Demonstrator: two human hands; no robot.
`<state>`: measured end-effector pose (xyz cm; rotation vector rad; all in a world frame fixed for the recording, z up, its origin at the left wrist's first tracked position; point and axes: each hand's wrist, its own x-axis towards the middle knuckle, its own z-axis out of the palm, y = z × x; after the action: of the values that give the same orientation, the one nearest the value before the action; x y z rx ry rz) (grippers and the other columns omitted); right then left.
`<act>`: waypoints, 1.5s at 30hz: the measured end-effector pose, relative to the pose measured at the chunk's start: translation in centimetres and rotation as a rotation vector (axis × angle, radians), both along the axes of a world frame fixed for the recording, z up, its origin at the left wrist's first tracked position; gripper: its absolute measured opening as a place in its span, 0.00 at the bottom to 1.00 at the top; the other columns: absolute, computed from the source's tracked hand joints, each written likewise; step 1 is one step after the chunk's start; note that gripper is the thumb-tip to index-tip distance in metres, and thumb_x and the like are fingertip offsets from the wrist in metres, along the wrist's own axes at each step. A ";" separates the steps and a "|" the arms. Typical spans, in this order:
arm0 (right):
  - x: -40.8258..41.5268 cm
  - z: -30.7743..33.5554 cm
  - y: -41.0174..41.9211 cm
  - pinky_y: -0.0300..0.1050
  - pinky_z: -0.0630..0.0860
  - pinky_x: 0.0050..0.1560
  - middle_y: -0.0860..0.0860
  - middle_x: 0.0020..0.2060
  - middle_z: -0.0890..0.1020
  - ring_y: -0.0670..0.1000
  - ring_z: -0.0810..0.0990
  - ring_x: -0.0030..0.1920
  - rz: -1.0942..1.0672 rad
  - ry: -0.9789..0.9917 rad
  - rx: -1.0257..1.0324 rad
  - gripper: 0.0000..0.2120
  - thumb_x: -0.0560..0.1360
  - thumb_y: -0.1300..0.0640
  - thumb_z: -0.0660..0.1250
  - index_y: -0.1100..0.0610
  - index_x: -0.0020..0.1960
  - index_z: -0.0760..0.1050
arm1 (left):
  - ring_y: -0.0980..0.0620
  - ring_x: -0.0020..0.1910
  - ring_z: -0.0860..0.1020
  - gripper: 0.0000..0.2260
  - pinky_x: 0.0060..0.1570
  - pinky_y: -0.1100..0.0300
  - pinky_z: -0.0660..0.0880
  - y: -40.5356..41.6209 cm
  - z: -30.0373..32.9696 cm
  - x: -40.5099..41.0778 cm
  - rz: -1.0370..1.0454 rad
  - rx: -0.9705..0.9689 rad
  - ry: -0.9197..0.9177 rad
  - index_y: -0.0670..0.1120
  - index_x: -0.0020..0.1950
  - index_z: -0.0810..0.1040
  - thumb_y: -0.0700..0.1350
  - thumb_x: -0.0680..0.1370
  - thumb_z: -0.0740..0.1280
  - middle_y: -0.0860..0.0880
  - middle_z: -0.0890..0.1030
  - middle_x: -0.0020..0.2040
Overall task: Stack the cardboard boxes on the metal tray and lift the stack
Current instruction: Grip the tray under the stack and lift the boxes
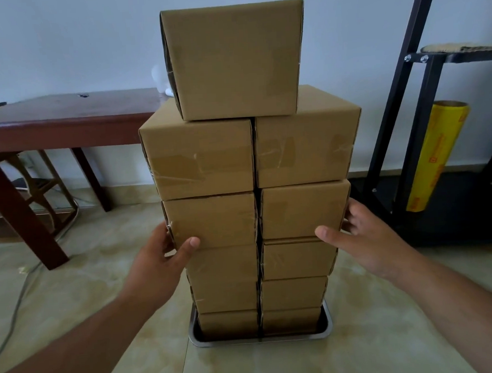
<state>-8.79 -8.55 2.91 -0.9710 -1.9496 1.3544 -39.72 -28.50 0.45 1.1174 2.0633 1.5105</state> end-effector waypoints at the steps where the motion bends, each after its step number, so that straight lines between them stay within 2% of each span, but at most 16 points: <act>1: 0.0 -0.2 0.1 0.59 0.71 0.73 0.38 0.67 0.79 0.46 0.75 0.71 -0.006 -0.004 0.006 0.41 0.62 0.29 0.79 0.31 0.71 0.67 | 0.65 0.58 0.81 0.26 0.57 0.60 0.77 0.1 -0.2 0.0 0.009 0.006 -0.005 0.59 0.69 0.75 0.62 0.73 0.71 0.63 0.84 0.58; 7: -0.3 -0.8 0.7 0.59 0.72 0.72 0.37 0.64 0.81 0.46 0.76 0.70 -0.042 0.018 0.039 0.25 0.65 0.30 0.75 0.23 0.60 0.70 | 0.62 0.61 0.79 0.22 0.60 0.56 0.77 0.9 -0.6 -0.1 0.051 0.008 -0.018 0.60 0.70 0.75 0.58 0.77 0.72 0.64 0.83 0.59; 10: -0.4 -1.2 0.8 0.60 0.72 0.72 0.37 0.64 0.80 0.47 0.75 0.71 -0.068 -0.012 0.052 0.18 0.73 0.36 0.72 0.22 0.58 0.70 | 0.62 0.63 0.78 0.17 0.55 0.64 0.76 1.2 -0.3 0.2 0.037 0.000 -0.042 0.61 0.66 0.75 0.53 0.78 0.72 0.61 0.82 0.61; 13: -0.4 -1.4 0.7 0.61 0.70 0.73 0.37 0.65 0.80 0.48 0.73 0.73 -0.070 -0.021 0.047 0.18 0.75 0.38 0.72 0.21 0.59 0.70 | 0.70 0.59 0.77 0.15 0.48 0.73 0.75 1.3 0.0 0.7 0.014 -0.009 -0.064 0.64 0.61 0.74 0.49 0.80 0.72 0.62 0.81 0.60; 16: -0.4 -1.3 0.6 0.61 0.70 0.74 0.37 0.65 0.80 0.48 0.74 0.72 -0.060 -0.004 0.027 0.19 0.75 0.40 0.73 0.22 0.59 0.71 | 0.75 0.56 0.76 0.18 0.41 0.80 0.73 1.0 0.2 0.9 0.001 -0.023 -0.064 0.61 0.67 0.72 0.48 0.80 0.72 0.64 0.80 0.59; 20: -0.3 -1.0 0.4 0.59 0.71 0.73 0.36 0.64 0.81 0.46 0.75 0.71 -0.049 -0.011 0.007 0.20 0.74 0.41 0.74 0.22 0.59 0.71 | 0.69 0.60 0.76 0.21 0.42 0.80 0.74 0.7 0.5 0.9 -0.021 -0.025 -0.057 0.59 0.70 0.72 0.48 0.79 0.72 0.64 0.80 0.62; 24: -0.1 -0.6 0.1 0.60 0.71 0.73 0.36 0.64 0.81 0.46 0.75 0.71 -0.038 -0.040 -0.009 0.25 0.68 0.33 0.75 0.22 0.61 0.70 | 0.65 0.64 0.75 0.21 0.44 0.77 0.75 0.6 0.7 0.9 -0.031 -0.019 -0.075 0.62 0.68 0.71 0.49 0.78 0.73 0.65 0.79 0.62; 26: 0.0 0.0 -0.3 0.59 0.71 0.73 0.35 0.64 0.81 0.45 0.75 0.70 -0.020 -0.032 -0.024 0.27 0.67 0.31 0.75 0.25 0.64 0.71 | 0.63 0.65 0.76 0.24 0.50 0.72 0.74 0.4 0.9 0.7 -0.056 -0.021 -0.084 0.62 0.70 0.71 0.53 0.76 0.74 0.64 0.80 0.63; 28: 0.2 1.0 -0.4 0.56 0.69 0.74 0.35 0.65 0.81 0.43 0.76 0.69 -0.005 0.014 -0.054 0.30 0.70 0.31 0.73 0.31 0.70 0.70 | 0.61 0.65 0.76 0.31 0.56 0.65 0.73 0.4 1.4 0.6 -0.081 0.013 -0.133 0.59 0.74 0.69 0.59 0.73 0.74 0.62 0.80 0.65; 30: 0.4 2.1 -0.1 0.56 0.66 0.76 0.37 0.70 0.77 0.42 0.73 0.70 -0.030 0.048 -0.050 0.38 0.70 0.27 0.69 0.37 0.77 0.66 | 0.59 0.65 0.76 0.34 0.64 0.57 0.73 0.4 2.6 0.4 -0.087 0.088 -0.199 0.56 0.79 0.66 0.61 0.74 0.70 0.59 0.78 0.67; 33: 0.5 4.4 0.4 0.59 0.66 0.75 0.42 0.73 0.75 0.49 0.72 0.74 -0.113 0.150 -0.061 0.53 0.60 0.16 0.65 0.41 0.79 0.65 | 0.57 0.67 0.77 0.29 0.69 0.51 0.71 1.1 5.1 -0.5 -0.078 0.198 -0.208 0.57 0.78 0.69 0.68 0.79 0.58 0.58 0.79 0.69; 36: 0.0 6.1 0.6 0.58 0.66 0.75 0.47 0.73 0.75 0.51 0.73 0.73 -0.147 0.345 -0.175 0.59 0.56 0.17 0.68 0.44 0.80 0.64 | 0.54 0.71 0.76 0.32 0.71 0.45 0.69 2.0 7.3 -1.6 -0.086 0.307 -0.342 0.57 0.78 0.71 0.72 0.80 0.51 0.54 0.80 0.71; 37: -0.2 6.5 0.6 0.59 0.66 0.75 0.48 0.73 0.76 0.52 0.73 0.73 -0.125 0.379 -0.194 0.56 0.59 0.18 0.67 0.44 0.80 0.64 | 0.52 0.71 0.76 0.32 0.72 0.44 0.68 2.2 7.8 -1.7 -0.108 0.323 -0.367 0.57 0.78 0.70 0.72 0.81 0.49 0.52 0.80 0.71; 40: -1.0 7.3 -0.5 0.58 0.71 0.70 0.47 0.64 0.83 0.53 0.79 0.67 -0.009 0.365 -0.157 0.32 0.76 0.26 0.55 0.41 0.72 0.76 | 0.46 0.70 0.77 0.34 0.72 0.40 0.68 2.5 8.6 -0.8 -0.181 0.300 -0.355 0.54 0.75 0.74 0.70 0.82 0.43 0.46 0.82 0.67; 42: -1.4 7.4 -0.9 0.59 0.71 0.69 0.45 0.61 0.85 0.51 0.80 0.64 0.009 0.333 -0.125 0.27 0.79 0.30 0.49 0.37 0.66 0.80 | 0.44 0.69 0.78 0.35 0.72 0.40 0.68 2.6 8.6 -0.3 -0.186 0.284 -0.349 0.53 0.74 0.76 0.69 0.82 0.42 0.45 0.83 0.66; 45: -1.6 7.5 -1.1 0.60 0.69 0.73 0.43 0.62 0.85 0.48 0.81 0.65 0.040 0.319 -0.117 0.26 0.81 0.31 0.47 0.33 0.63 0.81 | 0.49 0.68 0.78 0.32 0.73 0.43 0.68 2.7 8.6 0.1 -0.201 0.273 -0.323 0.55 0.74 0.76 0.67 0.83 0.42 0.50 0.83 0.67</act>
<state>-10.35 -9.65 10.36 -0.7186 -1.6739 1.5553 -39.59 -25.78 9.08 1.0542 1.5202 1.7707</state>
